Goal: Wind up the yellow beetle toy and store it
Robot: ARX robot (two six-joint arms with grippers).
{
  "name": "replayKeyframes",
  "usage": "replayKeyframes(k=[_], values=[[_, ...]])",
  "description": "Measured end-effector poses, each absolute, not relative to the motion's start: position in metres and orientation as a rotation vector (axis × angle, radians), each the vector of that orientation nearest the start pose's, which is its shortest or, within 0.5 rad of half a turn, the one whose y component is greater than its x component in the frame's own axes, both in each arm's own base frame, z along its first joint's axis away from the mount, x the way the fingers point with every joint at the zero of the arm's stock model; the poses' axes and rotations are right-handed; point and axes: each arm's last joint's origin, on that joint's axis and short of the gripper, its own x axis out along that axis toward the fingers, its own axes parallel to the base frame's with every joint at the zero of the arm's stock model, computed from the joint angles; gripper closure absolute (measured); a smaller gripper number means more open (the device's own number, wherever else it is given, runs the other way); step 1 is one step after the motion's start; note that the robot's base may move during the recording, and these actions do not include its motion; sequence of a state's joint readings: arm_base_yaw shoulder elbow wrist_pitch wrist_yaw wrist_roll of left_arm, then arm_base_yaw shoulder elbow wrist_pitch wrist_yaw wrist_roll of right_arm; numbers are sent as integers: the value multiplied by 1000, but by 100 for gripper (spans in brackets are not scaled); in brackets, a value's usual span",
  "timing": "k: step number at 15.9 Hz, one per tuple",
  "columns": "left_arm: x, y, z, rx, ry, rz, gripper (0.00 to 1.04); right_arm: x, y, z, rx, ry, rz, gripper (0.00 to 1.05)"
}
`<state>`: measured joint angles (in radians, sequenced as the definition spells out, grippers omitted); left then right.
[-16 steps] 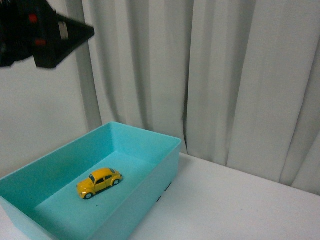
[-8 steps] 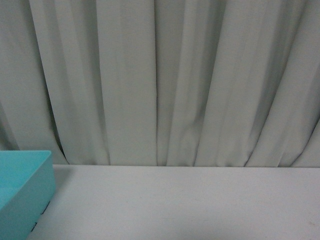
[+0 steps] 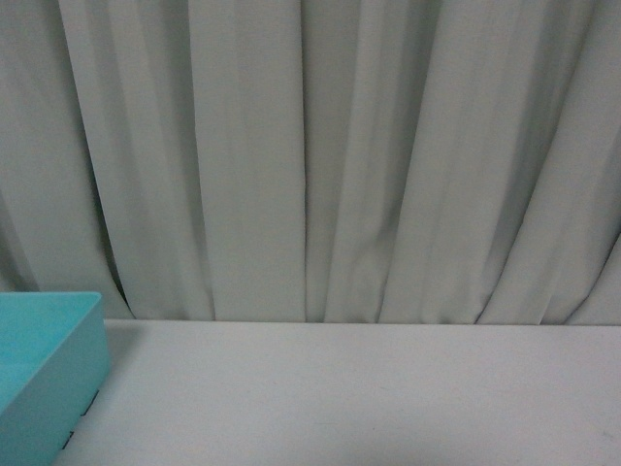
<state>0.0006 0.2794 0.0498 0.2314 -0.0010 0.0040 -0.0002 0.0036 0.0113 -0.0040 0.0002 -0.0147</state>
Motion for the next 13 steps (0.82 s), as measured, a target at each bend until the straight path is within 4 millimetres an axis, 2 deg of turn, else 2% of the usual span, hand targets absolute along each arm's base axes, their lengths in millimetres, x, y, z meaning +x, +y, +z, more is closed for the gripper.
replayKeyframes(k=[6, 8, 9, 13], values=[[108, 0, 170, 4, -14, 1, 103, 97, 0, 167, -15, -4, 0, 7], [99, 0, 163, 4, 35, 2, 103, 97, 0, 167, -15, -4, 0, 7], [97, 0, 169, 4, -23, 1, 103, 97, 0, 167, -14, -3, 0, 7], [97, 0, 166, 4, -1, 0, 103, 97, 0, 167, -14, -4, 0, 7]])
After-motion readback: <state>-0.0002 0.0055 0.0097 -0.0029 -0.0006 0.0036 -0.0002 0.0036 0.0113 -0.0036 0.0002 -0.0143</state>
